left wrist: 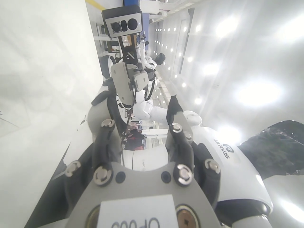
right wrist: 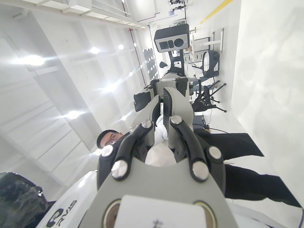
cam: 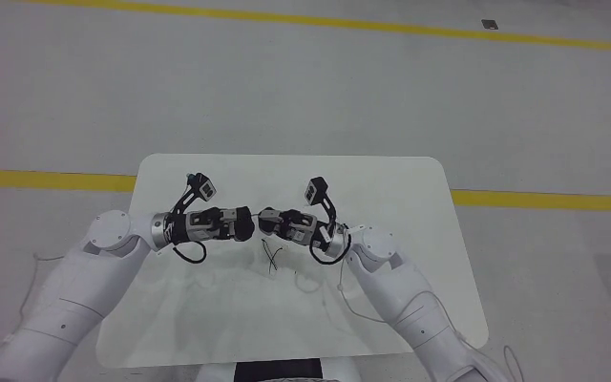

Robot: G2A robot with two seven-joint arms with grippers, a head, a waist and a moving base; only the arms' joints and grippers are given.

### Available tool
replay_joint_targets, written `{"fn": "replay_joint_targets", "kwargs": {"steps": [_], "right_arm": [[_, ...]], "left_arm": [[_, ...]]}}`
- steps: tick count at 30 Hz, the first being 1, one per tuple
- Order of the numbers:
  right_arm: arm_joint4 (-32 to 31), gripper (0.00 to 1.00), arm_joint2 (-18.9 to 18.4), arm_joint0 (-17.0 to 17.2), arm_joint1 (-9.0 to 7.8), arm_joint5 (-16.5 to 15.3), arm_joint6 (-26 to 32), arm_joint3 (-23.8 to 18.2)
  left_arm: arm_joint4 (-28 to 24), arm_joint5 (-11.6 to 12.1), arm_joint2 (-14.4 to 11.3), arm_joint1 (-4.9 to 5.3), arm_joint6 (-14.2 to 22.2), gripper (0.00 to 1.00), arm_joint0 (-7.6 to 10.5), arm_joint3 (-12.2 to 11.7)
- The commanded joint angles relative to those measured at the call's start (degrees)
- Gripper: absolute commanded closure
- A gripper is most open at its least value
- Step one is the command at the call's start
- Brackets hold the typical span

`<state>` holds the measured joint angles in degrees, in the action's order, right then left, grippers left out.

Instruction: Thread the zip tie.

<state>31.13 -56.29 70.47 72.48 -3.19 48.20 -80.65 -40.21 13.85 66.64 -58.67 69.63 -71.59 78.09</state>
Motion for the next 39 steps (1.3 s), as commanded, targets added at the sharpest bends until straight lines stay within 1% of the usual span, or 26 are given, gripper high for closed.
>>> {"fn": "replay_joint_targets", "kwargs": {"steps": [1, 4, 7, 11, 20, 25, 31, 39], "right_arm": [[-0.48, 1.0, -0.11, -0.02, -0.07, -0.06, 0.26, -0.03], [-1.13, 1.0, -0.32, -0.07, -0.19, -0.04, 0.77, -0.2], [-1.57, 1.0, -0.46, -0.1, -0.28, 0.06, 1.04, -0.28], [-1.84, 1.0, -0.52, -0.13, -0.37, 0.39, 1.77, -0.21], [-2.21, 1.0, -0.38, -0.35, -0.5, 1.07, 3.02, -0.09], [-1.86, 1.0, -0.36, -0.32, -0.46, 0.96, 2.54, 0.05], [-0.34, 1.0, -0.4, -0.09, -0.24, 0.51, 0.56, 0.36], [-0.4, 1.0, -0.09, -0.53, -0.18, 0.73, 1.47, 0.71]], "left_arm": [[-0.04, 0.04, -0.08, 0.02, -0.11, 0.6, 0.05, -0.1], [-0.06, 0.01, -0.25, 0.04, -0.19, 0.62, 0.1, -0.3], [-0.03, -0.06, -0.55, 0.04, -0.17, 0.7, 0.24, -0.42], [0.09, -0.19, -0.86, 0.06, -0.14, 0.75, 0.48, -0.73], [0.3, -0.26, -1.51, 0.09, -0.37, 0.76, 1.06, -1.22], [0.13, -0.21, -1.8, 0.09, -0.46, 0.82, 1.32, -1.45], [-0.33, 0.24, -1.99, 0.08, -0.96, 0.81, 1.52, -1.69], [-0.42, 0.32, -2.31, 0.1, -1.22, 0.83, 1.72, -1.85]]}}
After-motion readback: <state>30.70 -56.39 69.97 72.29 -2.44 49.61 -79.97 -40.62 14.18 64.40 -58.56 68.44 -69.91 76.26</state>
